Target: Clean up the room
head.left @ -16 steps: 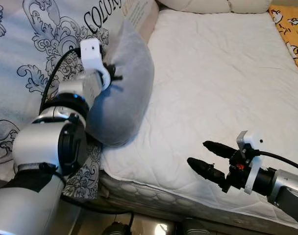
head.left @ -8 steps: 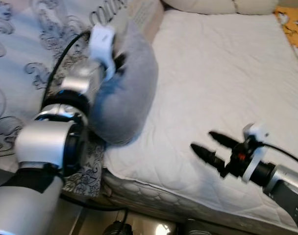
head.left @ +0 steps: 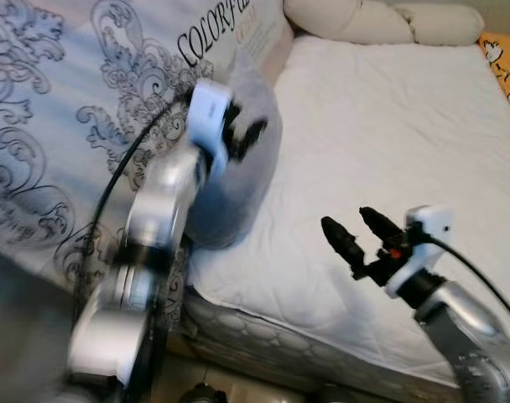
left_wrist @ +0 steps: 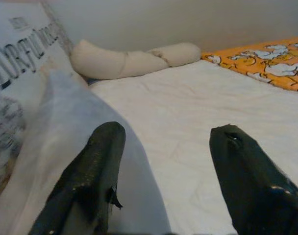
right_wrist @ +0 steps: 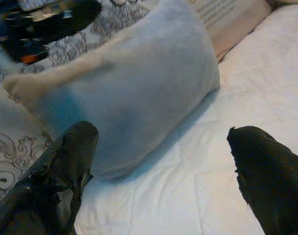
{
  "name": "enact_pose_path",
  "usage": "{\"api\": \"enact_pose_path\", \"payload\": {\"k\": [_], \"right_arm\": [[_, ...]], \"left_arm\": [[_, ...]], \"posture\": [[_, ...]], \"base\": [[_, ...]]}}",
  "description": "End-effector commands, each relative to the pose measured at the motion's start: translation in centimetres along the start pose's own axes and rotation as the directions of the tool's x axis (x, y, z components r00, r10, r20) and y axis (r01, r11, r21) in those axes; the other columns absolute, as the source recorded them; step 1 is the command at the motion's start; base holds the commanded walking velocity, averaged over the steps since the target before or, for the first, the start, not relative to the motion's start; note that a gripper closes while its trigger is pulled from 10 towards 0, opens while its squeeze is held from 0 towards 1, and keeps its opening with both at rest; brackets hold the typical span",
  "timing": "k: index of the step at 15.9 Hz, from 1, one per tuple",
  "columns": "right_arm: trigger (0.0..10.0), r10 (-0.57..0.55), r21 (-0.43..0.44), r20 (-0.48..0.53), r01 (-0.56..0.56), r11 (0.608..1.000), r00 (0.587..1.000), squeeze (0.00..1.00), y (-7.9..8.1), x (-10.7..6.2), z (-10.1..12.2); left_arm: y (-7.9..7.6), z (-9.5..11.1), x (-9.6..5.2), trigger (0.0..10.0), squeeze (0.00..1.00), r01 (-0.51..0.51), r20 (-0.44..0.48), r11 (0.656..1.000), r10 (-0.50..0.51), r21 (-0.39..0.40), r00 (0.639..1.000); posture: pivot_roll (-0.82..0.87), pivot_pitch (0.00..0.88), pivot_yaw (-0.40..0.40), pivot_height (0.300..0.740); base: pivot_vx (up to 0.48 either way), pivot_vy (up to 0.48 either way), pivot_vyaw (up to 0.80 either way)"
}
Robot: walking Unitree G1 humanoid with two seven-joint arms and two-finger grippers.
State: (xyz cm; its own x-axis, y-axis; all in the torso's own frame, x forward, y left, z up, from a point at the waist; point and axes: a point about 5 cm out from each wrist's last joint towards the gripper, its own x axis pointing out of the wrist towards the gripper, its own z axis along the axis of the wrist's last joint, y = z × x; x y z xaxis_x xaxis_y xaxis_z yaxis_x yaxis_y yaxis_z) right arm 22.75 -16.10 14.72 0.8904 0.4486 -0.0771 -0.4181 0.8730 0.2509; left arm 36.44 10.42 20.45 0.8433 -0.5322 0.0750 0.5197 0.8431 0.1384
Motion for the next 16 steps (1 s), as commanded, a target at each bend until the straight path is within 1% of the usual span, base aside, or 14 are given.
{"api": "enact_pose_path", "payload": {"k": [1, 2, 3, 4, 5, 6, 8, 10, 11, 12, 13, 15, 16], "right_arm": [[10.0, -0.045, -0.003, 0.004, 0.045, 0.999, 0.999, 1.0, -0.2, 0.1, -0.2], [10.0, -0.123, 0.021, 0.018, 0.123, 0.992, 0.992, 1.0, -0.5, 0.5, -0.6], [10.0, -0.149, 0.016, 0.033, 0.148, 0.989, 0.988, 1.0, -0.5, 0.6, -0.7], [10.0, -0.154, 0.022, 0.044, 0.153, 0.988, 0.987, 1.0, -0.4, 0.8, -0.8], [10.0, -0.156, 0.02, 0.045, 0.155, 0.988, 0.987, 1.0, -0.1, 0.9, -0.9], [10.0, -0.15, 0.017, 0.042, 0.15, 0.989, 0.988, 1.0, 0.2, 1.1, -0.9], [10.0, -0.146, 0.017, 0.039, 0.146, 0.989, 0.988, 1.0, 0.7, 1.4, -1.3], [10.0, -0.169, 0.018, 0.037, 0.169, 0.986, 0.985, 1.0, 0.4, 1.7, -1.6], [10.0, -0.184, 0.006, 0.032, 0.184, 0.983, 0.982, 1.0, 0.2, 1.7, -1.7], [10.0, -0.187, 0.0, 0.03, 0.187, 0.982, 0.982, 1.0, 0.1, 1.8, -1.8], [10.0, -0.212, 0.008, 0.001, 0.212, 0.977, 0.977, 1.0, -0.2, 1.9, -2.2], [10.0, -0.222, 0.004, -0.012, 0.222, 0.975, 0.975, 1.0, -0.1, 1.9, -2.6], [10.0, -0.224, 0.005, -0.014, 0.224, 0.975, 0.974, 1.0, -0.1, 2.0, -2.7]], "left_arm": [[-0.4, 1.4, -0.3, 10.0, 1.0, -0.012, 0.045, 0.999, 0.01, 0.051, 0.999], [-1.0, 0.0, -2.5, 10.0, 1.0, -0.099, 0.018, 0.995, 0.099, 0.019, 0.995], [-1.6, -1.2, -4.4, 10.0, 1.0, -0.16, -0.023, 0.987, 0.16, 0.009, 0.987], [-1.8, -2.1, -5.9, 10.0, 1.0, -0.2, -0.063, 0.98, 0.201, 0.019, 0.978], [-1.8, -2.8, -7.2, 10.0, 1.0, -0.235, -0.103, 0.972, 0.236, 0.025, 0.966], [-1.7, -3.1, -8.1, 10.0, 1.0, -0.254, -0.123, 0.967, 0.256, 0.033, 0.959], [-1.2, -3.3, -10.1, 10.0, 1.0, -0.316, -0.159, 0.947, 0.32, 0.054, 0.934], [-0.6, -3.1, -11.1, 10.0, 1.0, -0.378, -0.172, 0.923, 0.385, 0.071, 0.907], [-0.3, -3.3, -11.6, 10.0, 1.0, -0.414, -0.197, 0.906, 0.422, 0.082, 0.885], [-0.2, -3.5, -11.9, 10.0, 1.0, -0.43, -0.211, 0.899, 0.438, 0.084, 0.874], [-0.2, -4.0, -12.6, 10.0, 1.0, -0.459, -0.231, 0.885, 0.464, 0.077, 0.855], [-0.1, -4.6, -13.4, 10.0, 1.0, -0.456, -0.264, 0.883, 0.468, 0.108, 0.843], [-0.1, -4.7, -13.6, 10.0, 1.0, -0.46, -0.276, 0.882, 0.468, 0.098, 0.839]], "posture": [[-0.17, 0.0, 0.049, 0.74], [-0.14, 0.0, 0.026, 0.74], [-0.12, 0.0, 0.015, 0.74], [-0.12, 0.0, 0.008, 0.74], [-0.12, 0.0, 0.003, 0.74], [-0.11, 0.0, -0.003, 0.74], [-0.09, 0.0, -0.019, 0.74], [-0.09, 0.0, -0.019, 0.74], [-0.08, 0.0, -0.018, 0.74], [-0.07, 0.0, -0.022, 0.74], [-0.06, 0.0, -0.024, 0.74], [-0.07, 0.0, -0.018, 0.74], [-0.07, 0.0, -0.017, 0.74]], "base": [[0.0, 0.0, 0.0], [0.0, 0.0, 0.0], [0.0, 0.0, 0.0], [0.0, 0.0, 0.0], [0.0, 0.0, 0.0], [0.0, -0.24, 0.0], [0.0, -0.336, 0.0], [0.0, -0.382, 0.0], [0.0, -0.401, 0.0], [0.0, -0.416, 0.0], [0.0, -0.461, 0.0], [0.0, -0.465, -0.59], [0.0, -0.469, -0.52]]}}
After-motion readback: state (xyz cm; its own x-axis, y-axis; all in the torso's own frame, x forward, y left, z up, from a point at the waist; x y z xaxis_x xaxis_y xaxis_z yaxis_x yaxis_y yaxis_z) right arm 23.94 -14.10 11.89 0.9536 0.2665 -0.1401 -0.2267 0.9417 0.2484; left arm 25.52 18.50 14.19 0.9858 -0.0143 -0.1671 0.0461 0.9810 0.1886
